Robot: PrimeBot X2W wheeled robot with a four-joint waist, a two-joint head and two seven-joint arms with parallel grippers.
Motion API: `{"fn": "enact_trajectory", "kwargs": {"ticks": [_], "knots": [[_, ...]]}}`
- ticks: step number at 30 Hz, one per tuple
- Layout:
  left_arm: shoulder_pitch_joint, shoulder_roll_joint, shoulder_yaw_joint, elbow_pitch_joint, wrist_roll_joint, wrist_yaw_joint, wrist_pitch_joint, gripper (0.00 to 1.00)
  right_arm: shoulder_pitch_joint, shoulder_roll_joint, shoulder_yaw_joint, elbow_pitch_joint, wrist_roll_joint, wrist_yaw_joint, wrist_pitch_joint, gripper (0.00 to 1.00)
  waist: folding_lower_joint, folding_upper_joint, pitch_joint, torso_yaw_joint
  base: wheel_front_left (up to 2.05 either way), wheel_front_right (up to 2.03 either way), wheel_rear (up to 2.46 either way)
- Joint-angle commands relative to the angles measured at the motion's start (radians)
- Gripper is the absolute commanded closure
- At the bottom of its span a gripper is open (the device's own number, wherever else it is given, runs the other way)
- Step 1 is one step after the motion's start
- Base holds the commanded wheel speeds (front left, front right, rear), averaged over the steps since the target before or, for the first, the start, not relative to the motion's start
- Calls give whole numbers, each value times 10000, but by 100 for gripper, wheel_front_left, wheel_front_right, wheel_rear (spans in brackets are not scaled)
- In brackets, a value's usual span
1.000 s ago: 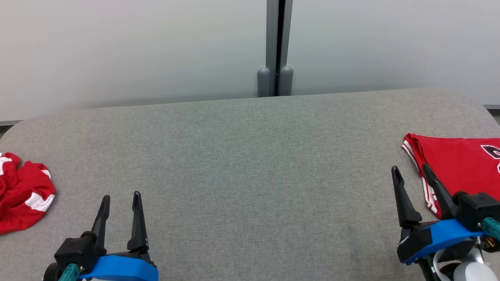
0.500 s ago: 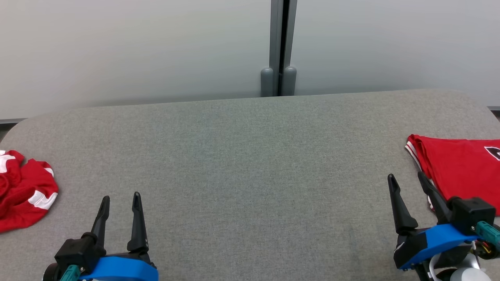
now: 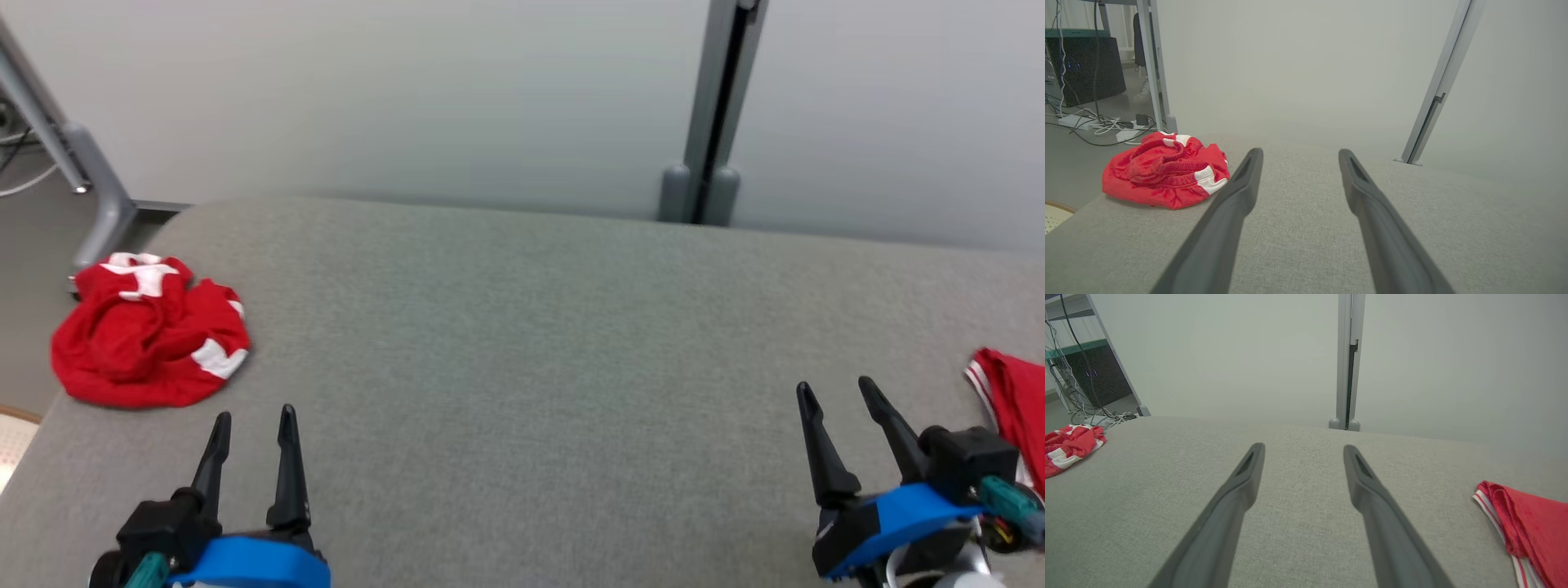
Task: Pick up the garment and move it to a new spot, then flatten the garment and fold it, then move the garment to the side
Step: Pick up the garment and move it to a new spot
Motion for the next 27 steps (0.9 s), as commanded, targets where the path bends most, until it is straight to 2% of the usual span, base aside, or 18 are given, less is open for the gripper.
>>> {"fn": "enact_trajectory", "kwargs": {"ticks": [1, 9, 16, 19, 27], "knots": [[45, 33, 55, -13, 29, 37, -16, 0, -16, 19, 74, -16, -53, 6, -7, 0, 0, 0, 210, 461, 0, 0, 0], [262, 174, 198, -211, -95, 150, -4, 0, -182, 7, 243, 80, -55, 6, -2, 0, 0, 0, 242, 2396, 0, 0, 0], [434, 227, 296, -399, -129, 275, 0, 0, -269, 9, 456, 190, -59, 6, 59, 0, 0, 0, 324, 3651, 0, 0, 0], [489, 256, 410, -468, -185, 348, -5, 0, -386, 9, 624, 254, -26, 6, 49, 0, 0, 0, 388, 3909, 0, 0, 0], [689, 226, 564, -730, -211, 480, -40, 0, -632, -35, 904, 467, -83, 6, -15, 0, 0, 0, 511, 3964, 0, 0, 0]]}}
